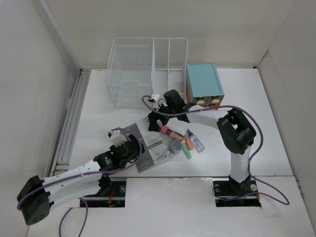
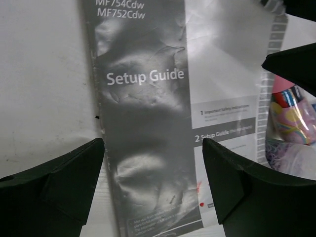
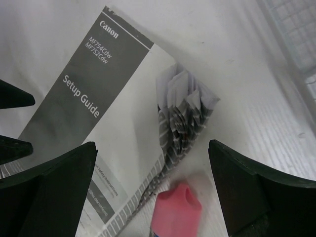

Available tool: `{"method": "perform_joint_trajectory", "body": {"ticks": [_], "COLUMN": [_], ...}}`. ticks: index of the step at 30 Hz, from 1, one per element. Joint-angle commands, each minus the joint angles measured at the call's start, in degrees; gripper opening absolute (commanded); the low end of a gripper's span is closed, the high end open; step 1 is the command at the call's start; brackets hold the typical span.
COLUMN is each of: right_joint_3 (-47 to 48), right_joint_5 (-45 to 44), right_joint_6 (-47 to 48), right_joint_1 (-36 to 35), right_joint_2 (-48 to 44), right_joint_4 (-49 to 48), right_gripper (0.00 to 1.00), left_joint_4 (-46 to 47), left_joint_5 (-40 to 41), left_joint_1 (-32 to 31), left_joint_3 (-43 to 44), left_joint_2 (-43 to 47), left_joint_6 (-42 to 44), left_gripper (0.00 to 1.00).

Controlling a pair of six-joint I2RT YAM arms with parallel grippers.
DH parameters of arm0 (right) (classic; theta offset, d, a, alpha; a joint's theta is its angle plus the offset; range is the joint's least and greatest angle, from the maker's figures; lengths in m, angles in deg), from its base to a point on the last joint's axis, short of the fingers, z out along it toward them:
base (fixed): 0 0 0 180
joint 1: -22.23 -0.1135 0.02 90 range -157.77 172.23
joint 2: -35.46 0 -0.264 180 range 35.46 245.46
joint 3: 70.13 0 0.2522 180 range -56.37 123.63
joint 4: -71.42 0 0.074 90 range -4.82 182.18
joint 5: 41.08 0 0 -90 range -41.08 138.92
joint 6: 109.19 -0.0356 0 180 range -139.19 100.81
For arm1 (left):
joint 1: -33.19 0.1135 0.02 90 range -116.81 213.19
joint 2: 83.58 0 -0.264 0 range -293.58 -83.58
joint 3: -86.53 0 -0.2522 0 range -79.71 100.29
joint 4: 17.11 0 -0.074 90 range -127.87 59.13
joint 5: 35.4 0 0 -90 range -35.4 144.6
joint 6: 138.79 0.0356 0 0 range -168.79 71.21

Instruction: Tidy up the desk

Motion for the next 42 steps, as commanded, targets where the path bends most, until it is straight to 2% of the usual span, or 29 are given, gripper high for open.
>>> {"method": "perform_joint_trajectory", "body": {"ticks": [1,7,10,11,13,14,16,17,23,29,33,36,37,39,40,41,42], "right_joint_3": [-1.3,-2.9,-3.5,-4.0,-4.5,-4.5,-4.5,-4.0,-2.9,-2.3,-2.9,-2.3,-2.3,-2.3,-2.3,-2.3,-2.3], "right_joint_5": [-3.1,-3.1,0.6,3.5,6.5,9.6,12.9,13.9,20.7,32.0,37.7,42.3,43.1,44.7,44.7,44.7,44.7], "right_joint_6": [-4.1,-5.6,-6.9,-6.9,-7.4,-7.4,-7.4,-6.9,-6.9,-9.8,-12.5,-14.5,-14.6,-14.6,-14.6,-13.9,-13.0], "right_joint_1": [-1.8,-1.8,-1.8,-1.2,-1.2,-1.2,-0.7,-0.7,2.7,5.7,5.7,5.7,5.7,5.2,5.2,4.7,4.7], "right_joint_2": [1.1,3.2,5.5,6.2,7.1,7.8,7.8,7.8,-0.1,-5.3,-5.9,-4.3,-4.3,-3.0,-3.0,-3.0,-3.0], "right_joint_4": [-5.6,-6.2,-6.2,-6.2,-6.2,-6.2,-6.2,-6.2,-6.2,-6.2,-9.8,-10.4,-10.4,-10.4,-10.4,-10.4,-10.4], "right_gripper": [1.00,1.00,0.90,0.71,0.49,0.28,0.07,0.01,0.00,0.00,0.00,0.00,0.00,0.00,0.00,0.00,0.00], "left_joint_4": [0.8,3.0,3.0,3.0,3.7,3.7,3.7,3.7,-0.7,0.9,7.3,14.9,20.6,27.3,30.3,34.3,35.5], "left_joint_5": [0.5,-0.8,-0.8,-0.8,-0.8,-1.3,-1.3,-1.3,-0.6,-0.6,-1.8,-3.7,-4.5,-7.6,-8.3,-8.8,-9.3], "left_joint_1": [-0.3,-0.3,-0.3,-0.3,-0.3,-0.3,-0.3,-0.3,-0.3,-0.3,-0.3,-0.3,-0.3,-0.3,-0.3,-0.3,-0.3], "left_joint_3": [1.1,0.1,0.1,0.1,0.1,0.1,0.1,0.1,1.7,1.1,-1.8,-4.8,-5.9,-9.7,-10.9,-11.9,-12.7], "left_joint_2": [-1.6,-4.8,-5.5,-6.0,-6.0,-6.0,-6.5,-6.5,-3.2,-0.6,0.1,1.3,2.7,4.7,6.9,8.0,8.9], "left_joint_6": [-2.8,-3.3,-2.8,-2.8,-2.8,-2.8,-2.3,-2.3,-2.3,-0.4,2.1,5.4,6.8,11.0,11.8,12.4,13.4], "left_gripper": [0.78,0.78,0.78,0.78,0.79,0.79,0.79,0.81,0.85,0.88,0.89,0.89,0.89,0.85,0.78,0.55,0.44]}}
